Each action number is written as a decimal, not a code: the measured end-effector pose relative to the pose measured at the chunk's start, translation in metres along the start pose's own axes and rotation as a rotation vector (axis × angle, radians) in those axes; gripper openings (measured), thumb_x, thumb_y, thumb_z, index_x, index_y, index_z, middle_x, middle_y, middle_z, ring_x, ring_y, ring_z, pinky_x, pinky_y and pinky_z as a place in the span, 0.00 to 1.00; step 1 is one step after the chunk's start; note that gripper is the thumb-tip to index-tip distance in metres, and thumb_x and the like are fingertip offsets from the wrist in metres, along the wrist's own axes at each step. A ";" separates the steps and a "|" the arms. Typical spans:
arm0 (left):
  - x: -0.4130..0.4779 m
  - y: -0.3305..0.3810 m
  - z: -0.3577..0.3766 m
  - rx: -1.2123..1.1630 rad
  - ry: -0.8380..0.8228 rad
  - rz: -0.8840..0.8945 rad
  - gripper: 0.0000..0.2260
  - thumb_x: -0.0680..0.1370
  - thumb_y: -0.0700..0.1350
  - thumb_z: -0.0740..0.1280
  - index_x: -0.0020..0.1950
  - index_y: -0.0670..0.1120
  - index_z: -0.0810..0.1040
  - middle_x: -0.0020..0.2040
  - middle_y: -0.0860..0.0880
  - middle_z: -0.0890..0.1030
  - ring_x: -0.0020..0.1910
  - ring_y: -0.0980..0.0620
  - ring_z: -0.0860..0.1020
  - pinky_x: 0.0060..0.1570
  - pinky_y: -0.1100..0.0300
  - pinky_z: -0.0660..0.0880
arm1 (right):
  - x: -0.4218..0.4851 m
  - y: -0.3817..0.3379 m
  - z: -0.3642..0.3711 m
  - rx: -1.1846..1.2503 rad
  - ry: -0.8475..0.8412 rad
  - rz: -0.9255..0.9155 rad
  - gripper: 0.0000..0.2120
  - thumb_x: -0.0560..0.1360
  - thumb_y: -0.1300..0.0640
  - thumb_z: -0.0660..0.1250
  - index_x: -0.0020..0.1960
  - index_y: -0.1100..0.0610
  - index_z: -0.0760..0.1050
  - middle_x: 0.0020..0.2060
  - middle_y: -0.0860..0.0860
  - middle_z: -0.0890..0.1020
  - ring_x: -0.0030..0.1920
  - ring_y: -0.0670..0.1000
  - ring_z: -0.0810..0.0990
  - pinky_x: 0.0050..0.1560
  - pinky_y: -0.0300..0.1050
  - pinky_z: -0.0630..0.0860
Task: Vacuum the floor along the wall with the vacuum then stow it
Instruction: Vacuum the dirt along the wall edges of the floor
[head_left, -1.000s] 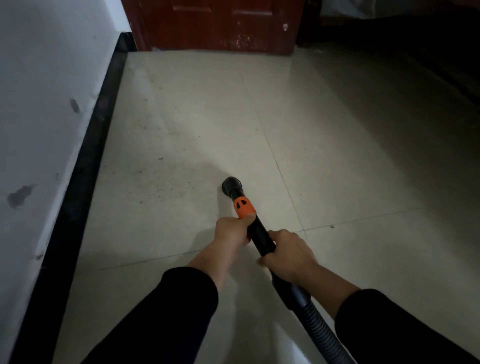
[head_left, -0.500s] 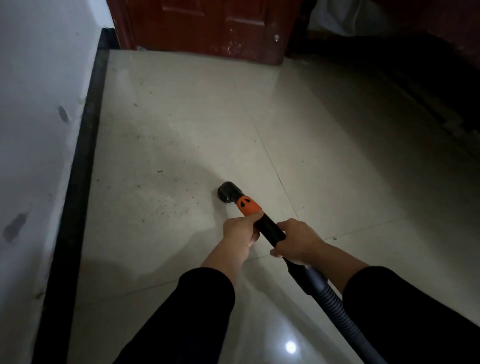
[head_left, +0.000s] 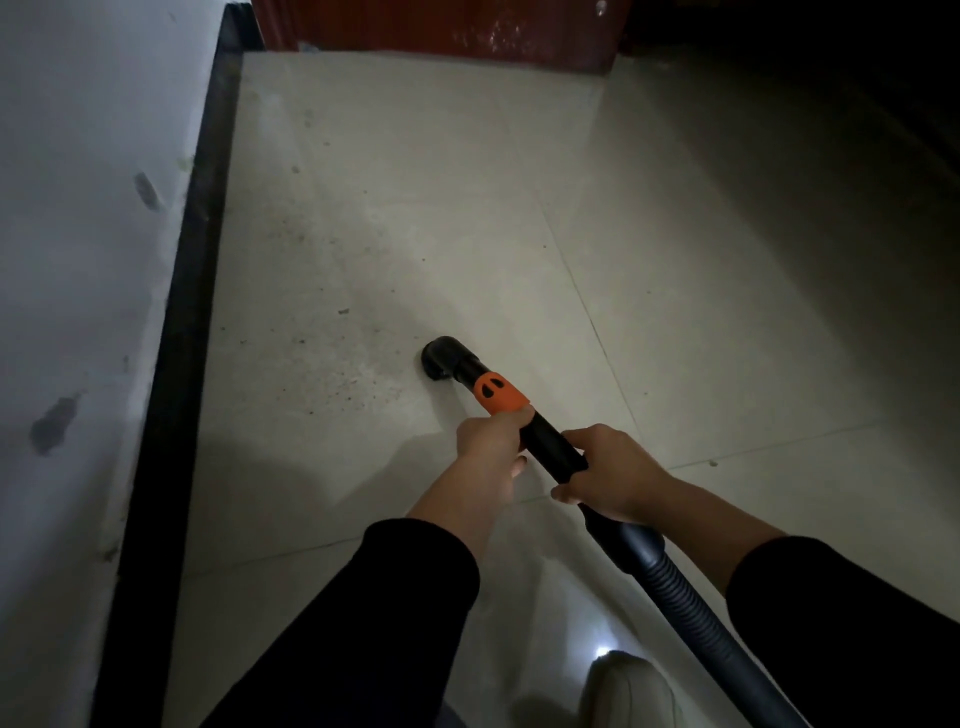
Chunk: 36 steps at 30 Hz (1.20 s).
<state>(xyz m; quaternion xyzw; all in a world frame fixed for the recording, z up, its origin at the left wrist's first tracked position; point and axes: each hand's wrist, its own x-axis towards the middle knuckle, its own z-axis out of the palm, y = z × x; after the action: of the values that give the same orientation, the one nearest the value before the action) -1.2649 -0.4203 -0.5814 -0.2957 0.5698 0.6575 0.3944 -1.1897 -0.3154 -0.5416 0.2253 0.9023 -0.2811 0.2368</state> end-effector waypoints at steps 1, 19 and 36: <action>0.000 0.001 -0.002 0.007 0.007 0.006 0.18 0.76 0.41 0.72 0.63 0.38 0.74 0.57 0.41 0.81 0.54 0.47 0.80 0.50 0.56 0.75 | 0.001 -0.001 0.000 0.004 -0.002 -0.009 0.18 0.68 0.56 0.75 0.56 0.57 0.78 0.43 0.56 0.82 0.43 0.56 0.81 0.48 0.53 0.80; -0.006 0.009 -0.032 0.131 -0.035 0.049 0.19 0.74 0.41 0.73 0.62 0.38 0.74 0.47 0.42 0.83 0.42 0.51 0.83 0.45 0.58 0.80 | -0.002 -0.006 0.000 -0.019 -0.080 -0.104 0.16 0.68 0.57 0.75 0.55 0.56 0.79 0.39 0.54 0.82 0.37 0.50 0.81 0.41 0.45 0.78; -0.015 0.017 -0.064 0.098 -0.035 0.075 0.17 0.76 0.37 0.71 0.63 0.37 0.72 0.55 0.40 0.82 0.48 0.47 0.82 0.48 0.57 0.79 | 0.003 -0.033 0.013 -0.068 -0.117 -0.153 0.20 0.66 0.57 0.76 0.57 0.55 0.80 0.39 0.54 0.83 0.37 0.50 0.82 0.43 0.47 0.80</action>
<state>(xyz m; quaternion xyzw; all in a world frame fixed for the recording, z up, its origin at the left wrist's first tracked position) -1.2752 -0.4868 -0.5715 -0.2428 0.6052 0.6481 0.3934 -1.2062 -0.3469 -0.5399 0.1309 0.9106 -0.2800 0.2745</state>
